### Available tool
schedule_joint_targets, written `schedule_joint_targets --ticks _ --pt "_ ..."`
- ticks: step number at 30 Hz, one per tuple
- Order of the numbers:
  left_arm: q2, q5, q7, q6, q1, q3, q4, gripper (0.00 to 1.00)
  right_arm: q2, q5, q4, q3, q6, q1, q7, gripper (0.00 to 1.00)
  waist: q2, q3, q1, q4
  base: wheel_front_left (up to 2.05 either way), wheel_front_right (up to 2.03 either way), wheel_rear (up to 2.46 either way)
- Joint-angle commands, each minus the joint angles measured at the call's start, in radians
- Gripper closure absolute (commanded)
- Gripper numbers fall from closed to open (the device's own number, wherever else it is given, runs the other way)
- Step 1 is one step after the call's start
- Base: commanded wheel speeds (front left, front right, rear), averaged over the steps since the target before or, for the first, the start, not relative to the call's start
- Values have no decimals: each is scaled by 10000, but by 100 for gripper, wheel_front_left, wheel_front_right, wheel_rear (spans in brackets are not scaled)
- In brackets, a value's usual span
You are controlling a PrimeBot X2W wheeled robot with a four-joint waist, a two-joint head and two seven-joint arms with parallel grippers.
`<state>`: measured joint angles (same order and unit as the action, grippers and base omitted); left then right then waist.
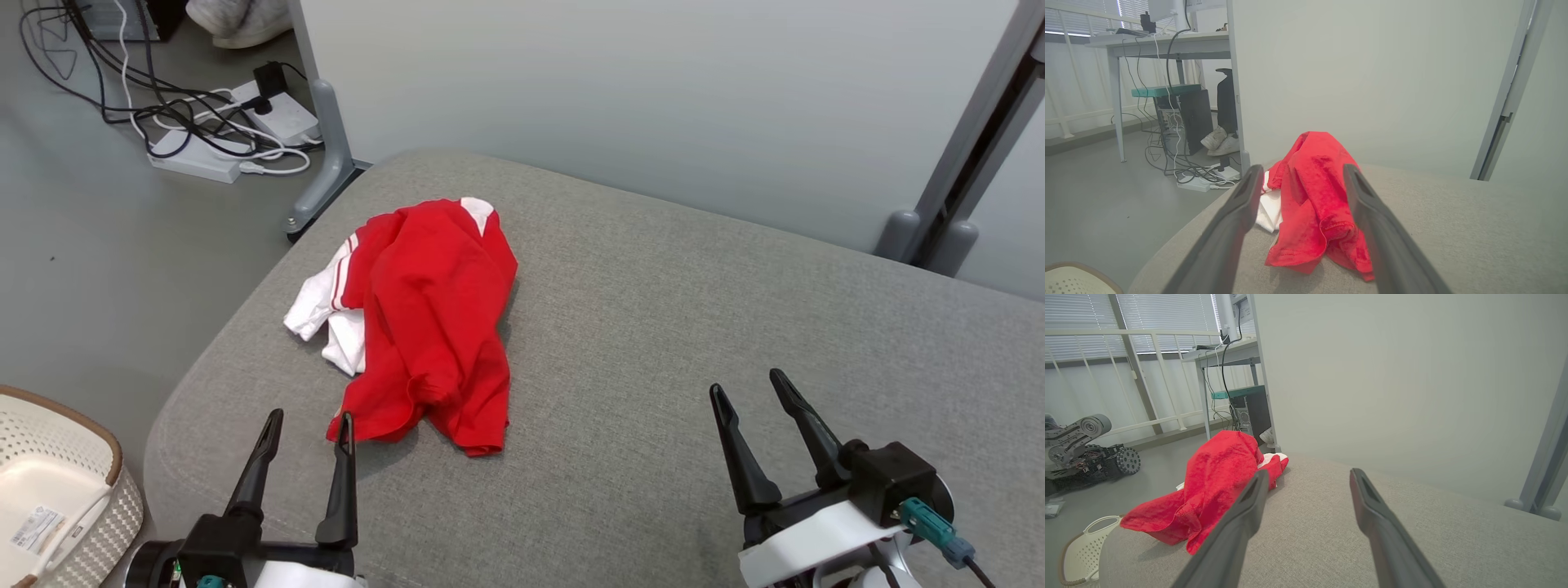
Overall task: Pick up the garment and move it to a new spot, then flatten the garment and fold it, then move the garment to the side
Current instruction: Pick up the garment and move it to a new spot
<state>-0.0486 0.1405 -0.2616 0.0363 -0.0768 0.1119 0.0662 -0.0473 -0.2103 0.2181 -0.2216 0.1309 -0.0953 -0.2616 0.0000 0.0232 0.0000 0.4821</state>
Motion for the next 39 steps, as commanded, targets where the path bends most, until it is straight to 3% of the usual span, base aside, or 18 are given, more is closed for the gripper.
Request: schedule_joint_targets --ticks 1,15,24,31,35,39 --pt "-31 -64 -41 -19 -121 -82 -49 0 -65 -42 35 -11 -3 29 -61 0 0 33 0 60 0 0 0" --pt "-30 106 -41 -4 -5 -19 -22 0 -64 -73 72 -43 -3 -25 -61 0 0 11 0 85 0 0 0" --pt "-30 948 -38 55 409 44 355 0 -64 287 -51 184 -3 -247 -61 0 0 -497 0 -25 0 0 0" --pt "-75 963 -27 -521 1542 -131 1027 0 -67 821 -278 437 -3 -782 -61 0 0 -1654 0 -405 0 0 0" --pt "-415 885 48 -867 2562 -176 1702 0 -67 1172 -428 485 -3 -1148 -62 0 0 -2360 0 -575 0 0 0" --pt "-869 1079 904 -1156 3739 -154 2356 0 -94 1428 -520 560 -3 -1479 -61 0 0 -2939 0 -743 0 0 0"
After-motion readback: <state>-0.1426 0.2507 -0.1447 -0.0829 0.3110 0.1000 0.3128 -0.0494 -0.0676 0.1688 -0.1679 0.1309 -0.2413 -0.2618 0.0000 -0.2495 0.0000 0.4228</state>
